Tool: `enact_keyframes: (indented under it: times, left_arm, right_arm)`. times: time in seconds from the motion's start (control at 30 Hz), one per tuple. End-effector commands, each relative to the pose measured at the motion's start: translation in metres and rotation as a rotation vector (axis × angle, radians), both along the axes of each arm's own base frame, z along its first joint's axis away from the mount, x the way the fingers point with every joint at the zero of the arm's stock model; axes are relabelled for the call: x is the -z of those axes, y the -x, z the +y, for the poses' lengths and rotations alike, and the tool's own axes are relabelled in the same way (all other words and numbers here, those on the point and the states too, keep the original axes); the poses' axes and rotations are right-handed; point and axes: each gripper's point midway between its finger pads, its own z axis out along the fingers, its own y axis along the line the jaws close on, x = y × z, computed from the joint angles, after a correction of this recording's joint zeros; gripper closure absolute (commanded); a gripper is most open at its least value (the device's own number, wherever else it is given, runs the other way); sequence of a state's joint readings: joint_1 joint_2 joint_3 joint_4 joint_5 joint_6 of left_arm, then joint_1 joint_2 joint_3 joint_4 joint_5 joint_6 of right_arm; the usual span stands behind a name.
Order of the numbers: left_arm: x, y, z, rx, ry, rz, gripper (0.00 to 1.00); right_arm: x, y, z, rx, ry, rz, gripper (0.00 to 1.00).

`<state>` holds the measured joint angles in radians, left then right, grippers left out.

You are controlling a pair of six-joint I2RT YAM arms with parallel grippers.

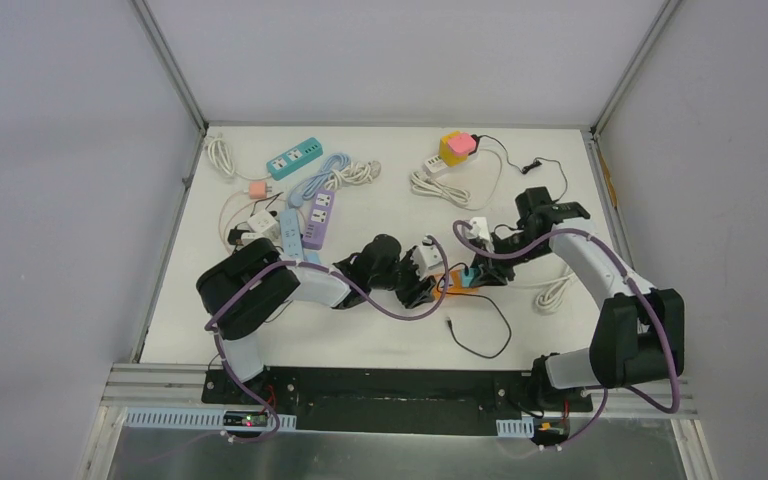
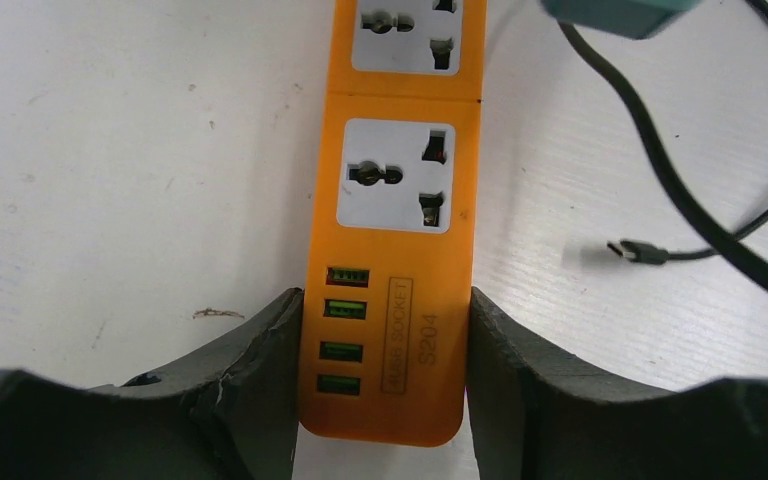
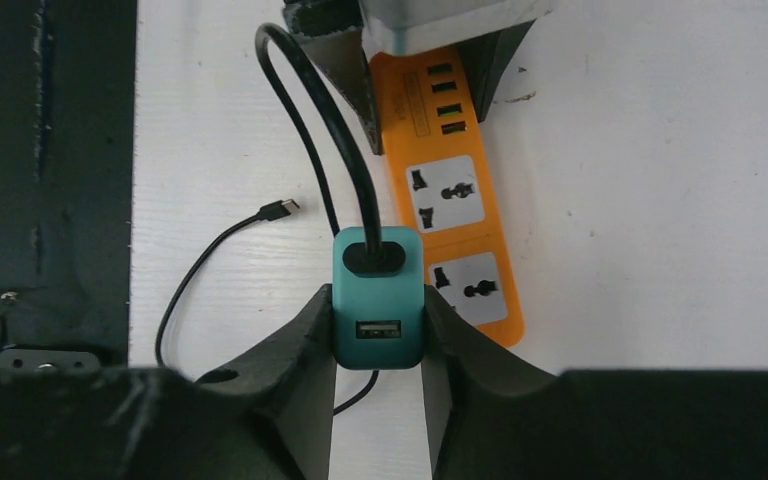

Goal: Pull the plug off the socket
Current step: Remove the plug from the socket, then place the plug at the center of the board.

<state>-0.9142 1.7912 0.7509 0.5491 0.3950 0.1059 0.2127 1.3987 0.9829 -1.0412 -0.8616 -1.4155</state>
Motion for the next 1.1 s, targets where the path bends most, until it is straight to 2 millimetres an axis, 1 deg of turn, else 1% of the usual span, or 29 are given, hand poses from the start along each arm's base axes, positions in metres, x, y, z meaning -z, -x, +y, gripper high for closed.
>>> enact_keyframes:
  times: [0.0, 0.07, 0.13, 0.17, 0.2, 0.27, 0.33, 0.37, 0.47, 0.6, 0.7, 0.83, 0.87, 0.93, 1.07]
  left_arm:
    - [0.019, -0.005, 0.012, -0.081, -0.052, 0.1, 1.0]
    - [0.015, -0.008, 0.011, -0.104, -0.042, 0.105, 0.92]
    - [0.008, -0.011, 0.01, -0.116, -0.027, 0.101, 0.85]
    - [0.003, -0.012, 0.01, -0.129, -0.016, 0.104, 0.79]
    - [-0.002, -0.014, 0.009, -0.148, 0.0, 0.113, 0.69]
    - [-0.014, -0.014, 0.007, -0.146, 0.03, 0.105, 0.57]
    - [-0.025, -0.015, 0.006, -0.159, 0.061, 0.106, 0.48]
    - [-0.031, -0.015, 0.006, -0.161, 0.074, 0.105, 0.45]
    - [-0.05, -0.013, 0.003, -0.15, 0.122, 0.099, 0.39]
    - [-0.067, -0.007, 0.001, -0.121, 0.162, 0.098, 0.34]
    - [-0.073, -0.002, 0.003, -0.104, 0.175, 0.102, 0.32]
    - [-0.082, 0.006, 0.011, -0.106, 0.195, 0.109, 0.3]
    - [-0.087, 0.009, 0.013, -0.105, 0.21, 0.109, 0.3]
    - [-0.101, 0.014, 0.019, -0.106, 0.249, 0.118, 0.3]
    - [-0.135, 0.027, 0.026, -0.094, 0.371, 0.14, 0.27]
  right_arm:
    - [-0.029, 0.017, 0.008, -0.003, -0.125, 0.1, 1.0]
    - [-0.033, 0.016, 0.005, 0.027, -0.145, 0.117, 1.0]
    - [-0.037, 0.011, 0.001, 0.073, -0.166, 0.133, 1.0]
    - [-0.038, 0.009, -0.001, 0.098, -0.174, 0.143, 1.0]
    - [-0.038, 0.007, -0.003, 0.13, -0.18, 0.167, 1.0]
    - [-0.038, 0.003, -0.006, 0.177, -0.195, 0.199, 1.0]
    - [-0.038, 0.0, -0.008, 0.209, -0.214, 0.226, 1.0]
    - [-0.037, 0.0, -0.009, 0.219, -0.218, 0.239, 1.0]
    - [-0.037, -0.004, -0.011, 0.251, -0.23, 0.273, 1.0]
    - [-0.037, -0.008, -0.011, 0.284, -0.25, 0.328, 1.0]
    - [-0.037, -0.008, -0.009, 0.294, -0.258, 0.363, 1.0]
    - [-0.039, -0.009, -0.007, 0.314, -0.267, 0.419, 1.0]
    - [-0.04, -0.012, -0.011, 0.339, -0.273, 0.432, 1.0]
    - [-0.039, -0.013, -0.011, 0.36, -0.277, 0.472, 1.0]
    - [-0.04, -0.013, -0.01, 0.373, -0.282, 0.549, 1.0]
